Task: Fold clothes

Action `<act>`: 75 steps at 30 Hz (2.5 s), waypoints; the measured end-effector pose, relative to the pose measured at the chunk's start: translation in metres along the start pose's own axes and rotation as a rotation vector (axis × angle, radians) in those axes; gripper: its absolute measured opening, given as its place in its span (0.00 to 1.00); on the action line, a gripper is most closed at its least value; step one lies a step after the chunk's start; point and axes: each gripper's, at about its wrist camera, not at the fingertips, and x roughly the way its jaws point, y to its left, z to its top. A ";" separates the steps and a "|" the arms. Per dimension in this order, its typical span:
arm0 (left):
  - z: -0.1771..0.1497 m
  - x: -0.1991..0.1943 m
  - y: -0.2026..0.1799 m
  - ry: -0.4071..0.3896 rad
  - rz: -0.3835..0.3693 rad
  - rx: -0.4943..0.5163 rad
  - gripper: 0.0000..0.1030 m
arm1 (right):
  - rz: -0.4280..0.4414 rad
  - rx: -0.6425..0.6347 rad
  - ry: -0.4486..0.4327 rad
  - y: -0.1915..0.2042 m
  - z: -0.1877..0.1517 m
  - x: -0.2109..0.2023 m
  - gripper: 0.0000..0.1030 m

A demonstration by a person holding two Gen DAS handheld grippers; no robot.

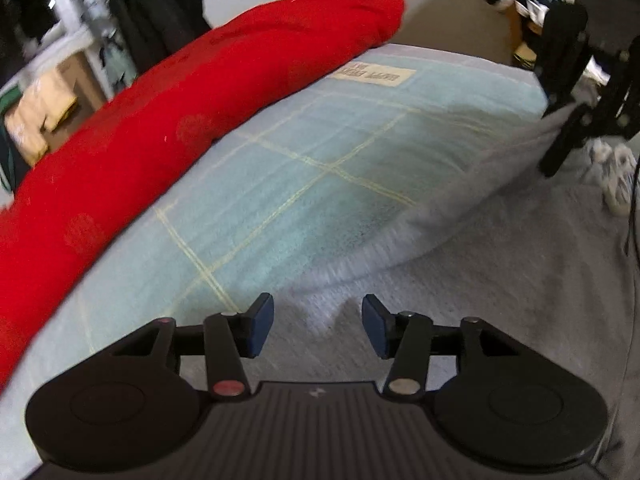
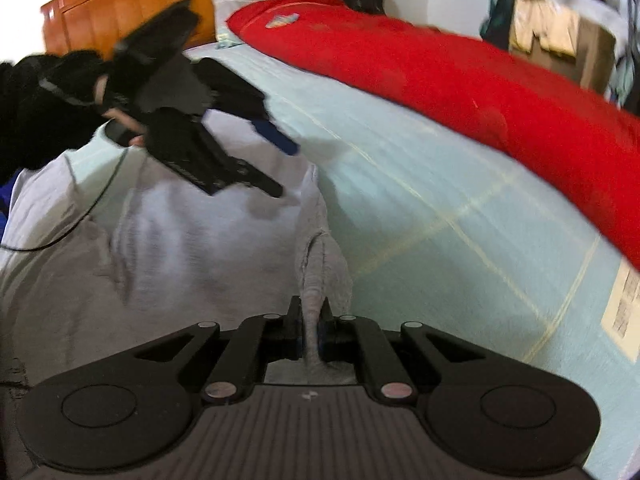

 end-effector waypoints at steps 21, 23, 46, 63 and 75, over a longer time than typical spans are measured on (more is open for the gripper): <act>-0.042 -0.005 -0.034 0.179 0.060 0.517 0.26 | -0.035 -0.137 0.018 0.102 0.005 -0.041 0.07; -0.045 -0.009 -0.037 0.190 0.056 0.504 0.07 | -0.044 -0.138 0.021 0.106 0.004 -0.042 0.07; -0.037 -0.130 -0.084 0.051 0.202 0.396 0.02 | -0.353 -0.221 0.084 0.171 -0.024 -0.057 0.07; -0.062 -0.185 -0.165 0.085 0.162 0.565 0.02 | -0.481 -0.183 0.052 0.214 -0.074 -0.115 0.13; -0.051 -0.189 -0.163 0.091 0.178 0.522 0.02 | -0.490 -0.423 0.141 0.238 -0.094 -0.001 0.48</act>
